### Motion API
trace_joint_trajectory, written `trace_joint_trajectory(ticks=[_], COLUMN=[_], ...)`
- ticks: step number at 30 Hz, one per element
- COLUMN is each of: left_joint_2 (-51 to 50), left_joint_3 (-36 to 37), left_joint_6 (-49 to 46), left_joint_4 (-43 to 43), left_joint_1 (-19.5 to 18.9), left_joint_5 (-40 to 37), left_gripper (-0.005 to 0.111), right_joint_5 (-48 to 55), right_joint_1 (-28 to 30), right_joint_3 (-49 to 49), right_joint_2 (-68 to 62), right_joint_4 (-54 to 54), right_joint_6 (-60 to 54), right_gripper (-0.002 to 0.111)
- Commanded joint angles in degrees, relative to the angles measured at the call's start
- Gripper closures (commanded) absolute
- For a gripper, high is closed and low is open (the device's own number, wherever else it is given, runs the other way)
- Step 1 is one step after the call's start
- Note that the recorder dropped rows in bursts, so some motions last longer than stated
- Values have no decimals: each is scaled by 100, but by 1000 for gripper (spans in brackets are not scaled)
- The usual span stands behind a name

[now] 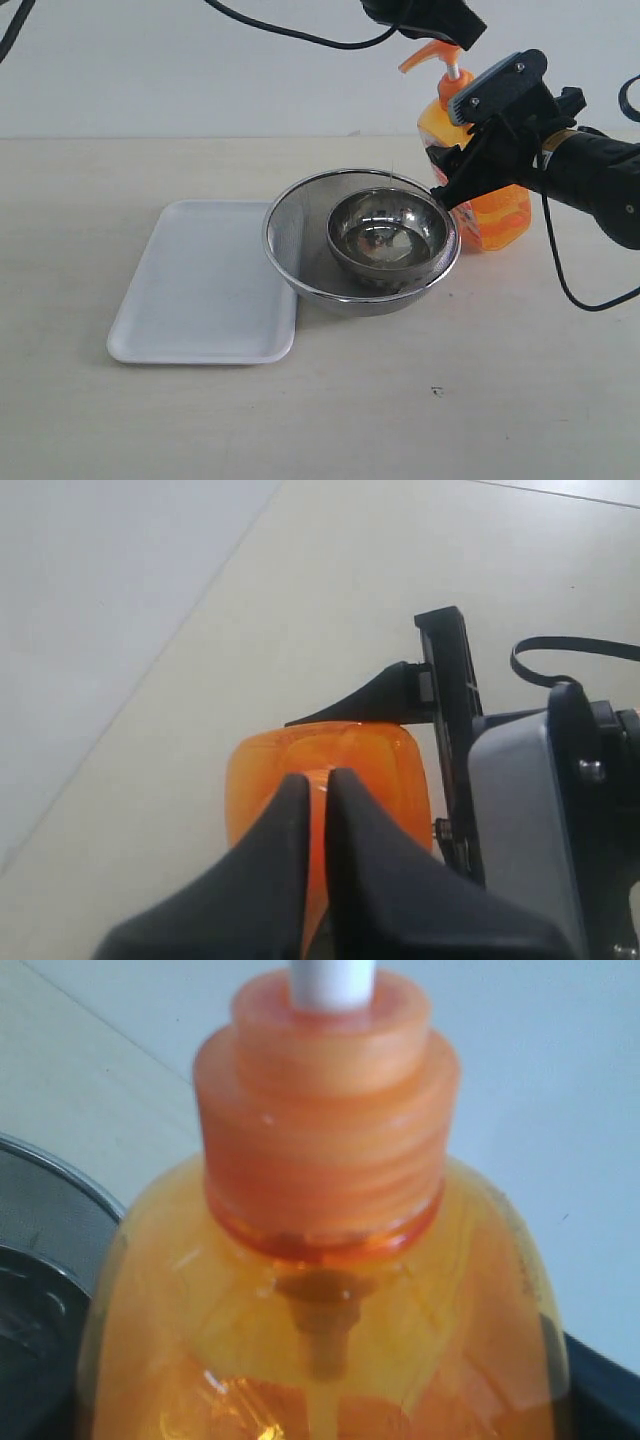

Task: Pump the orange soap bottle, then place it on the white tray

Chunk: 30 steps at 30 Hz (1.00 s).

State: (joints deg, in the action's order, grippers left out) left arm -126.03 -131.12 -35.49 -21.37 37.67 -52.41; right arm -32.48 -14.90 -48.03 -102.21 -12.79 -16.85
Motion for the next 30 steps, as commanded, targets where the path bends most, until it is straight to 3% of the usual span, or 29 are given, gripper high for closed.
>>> trace_joint_trajectory(ticks=[1, 30], left_joint_2=[-228, -228], left_joint_3=[121, 121], left_joint_6=[15, 337], left_joint_4=[310, 742], left_joint_1=[21, 21], left_joint_5=[-415, -480], left_gripper=[102, 102], right_joint_5=[-207, -207], right_joint_1=[-9, -9], right_joint_3=[-53, -53], right_joint_2=[99, 99], right_joint_4=[-128, -128], right_joint_6=[42, 42], right_gripper=[108, 108])
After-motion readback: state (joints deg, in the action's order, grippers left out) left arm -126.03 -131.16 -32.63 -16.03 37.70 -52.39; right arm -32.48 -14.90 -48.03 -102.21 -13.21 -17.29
